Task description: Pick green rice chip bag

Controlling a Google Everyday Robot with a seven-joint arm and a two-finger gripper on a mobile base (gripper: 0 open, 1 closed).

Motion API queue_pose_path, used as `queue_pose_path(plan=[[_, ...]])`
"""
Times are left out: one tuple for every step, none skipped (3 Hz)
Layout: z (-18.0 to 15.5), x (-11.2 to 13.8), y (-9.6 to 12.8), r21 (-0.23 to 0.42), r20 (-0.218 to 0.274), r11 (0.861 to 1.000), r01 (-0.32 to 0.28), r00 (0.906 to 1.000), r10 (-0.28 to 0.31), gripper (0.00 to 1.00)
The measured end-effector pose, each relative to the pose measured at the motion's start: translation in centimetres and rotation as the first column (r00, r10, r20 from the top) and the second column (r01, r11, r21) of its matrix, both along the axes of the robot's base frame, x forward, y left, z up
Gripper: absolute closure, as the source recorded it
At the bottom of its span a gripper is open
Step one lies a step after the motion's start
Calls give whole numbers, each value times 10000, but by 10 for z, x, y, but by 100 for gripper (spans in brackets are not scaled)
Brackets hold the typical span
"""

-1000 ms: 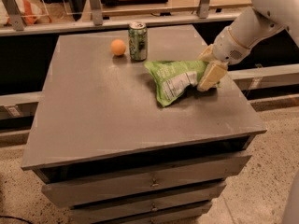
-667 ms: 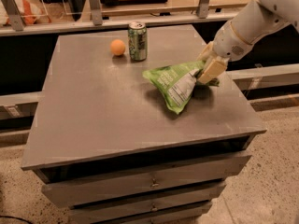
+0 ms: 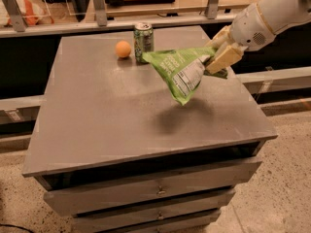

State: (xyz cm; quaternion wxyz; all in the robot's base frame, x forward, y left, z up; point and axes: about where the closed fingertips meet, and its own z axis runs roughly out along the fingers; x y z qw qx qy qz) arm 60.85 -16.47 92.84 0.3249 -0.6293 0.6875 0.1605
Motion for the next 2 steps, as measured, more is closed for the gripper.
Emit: queue_pose_path(plan=[[22, -9, 14, 782, 25, 9960, -438, 9990, 437, 100], [22, -9, 14, 782, 25, 9960, -439, 9990, 438, 100]])
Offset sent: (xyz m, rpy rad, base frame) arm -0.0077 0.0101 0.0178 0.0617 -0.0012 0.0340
